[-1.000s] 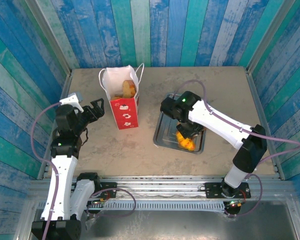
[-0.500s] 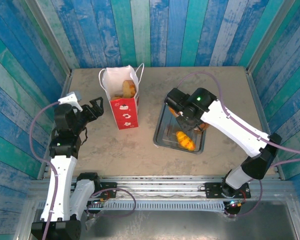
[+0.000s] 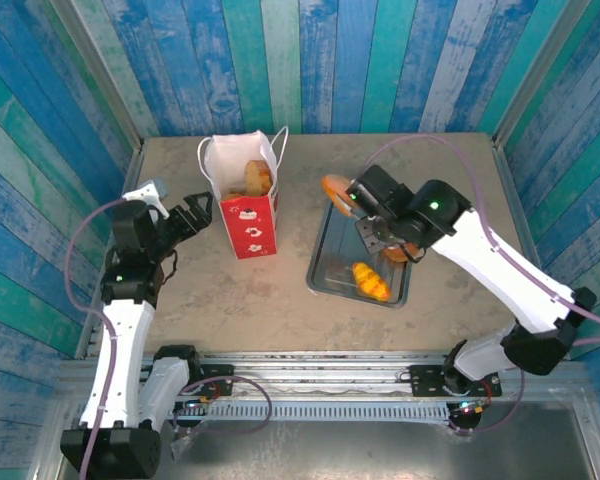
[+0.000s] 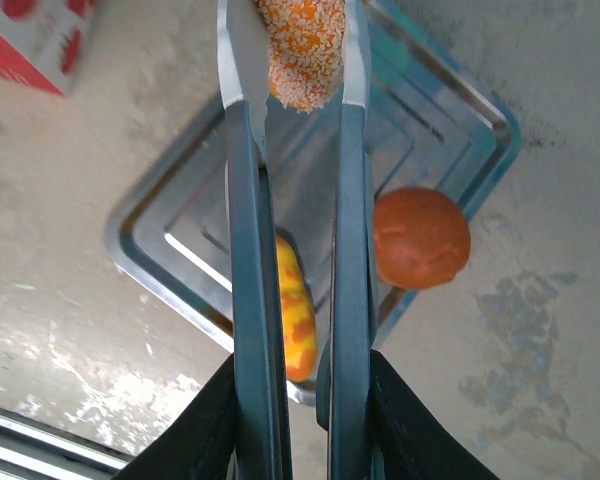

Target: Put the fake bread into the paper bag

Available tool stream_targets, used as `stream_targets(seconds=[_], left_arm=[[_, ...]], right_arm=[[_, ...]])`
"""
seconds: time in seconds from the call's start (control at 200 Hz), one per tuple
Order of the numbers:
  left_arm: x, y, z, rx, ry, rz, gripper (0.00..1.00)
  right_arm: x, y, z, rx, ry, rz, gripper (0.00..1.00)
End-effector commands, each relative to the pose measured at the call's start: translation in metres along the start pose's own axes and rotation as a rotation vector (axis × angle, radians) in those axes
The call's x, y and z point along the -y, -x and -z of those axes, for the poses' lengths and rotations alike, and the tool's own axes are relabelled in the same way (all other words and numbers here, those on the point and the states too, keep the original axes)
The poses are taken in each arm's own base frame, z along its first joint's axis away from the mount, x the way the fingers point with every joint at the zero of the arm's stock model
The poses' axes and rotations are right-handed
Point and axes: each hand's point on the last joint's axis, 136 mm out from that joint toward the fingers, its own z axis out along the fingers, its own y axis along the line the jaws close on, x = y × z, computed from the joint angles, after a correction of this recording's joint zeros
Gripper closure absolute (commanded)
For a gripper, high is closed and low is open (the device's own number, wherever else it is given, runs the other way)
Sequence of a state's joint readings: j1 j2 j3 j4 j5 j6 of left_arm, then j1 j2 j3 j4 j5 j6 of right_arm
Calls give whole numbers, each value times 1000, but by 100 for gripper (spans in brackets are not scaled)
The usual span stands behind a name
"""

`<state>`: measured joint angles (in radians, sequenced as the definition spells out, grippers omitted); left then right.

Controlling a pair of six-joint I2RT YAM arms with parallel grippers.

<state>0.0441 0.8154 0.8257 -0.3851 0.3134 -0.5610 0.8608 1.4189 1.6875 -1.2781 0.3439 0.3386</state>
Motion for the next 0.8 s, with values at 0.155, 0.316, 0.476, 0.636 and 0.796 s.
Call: stream_targets(seconds=[0.155,0.316,0.476,0.636,0.796], left_arm=[[22,12,-14,-18,-109,37,7],[26,11,-29,-56,-151,65,19],[26,9,-41,-84,-169,87,29],[25,8,-47,-95,-179,96,40],[23,4,-51,-113,-177,100,49]], right_arm=[[-9,47,58,323,183,-67,87],[-14,68,89,450,267,-86,88],[-30,90,113,543,368,-73,88],[-56,109,122,591,432,-24,88],[-85,124,111,579,445,29,88]])
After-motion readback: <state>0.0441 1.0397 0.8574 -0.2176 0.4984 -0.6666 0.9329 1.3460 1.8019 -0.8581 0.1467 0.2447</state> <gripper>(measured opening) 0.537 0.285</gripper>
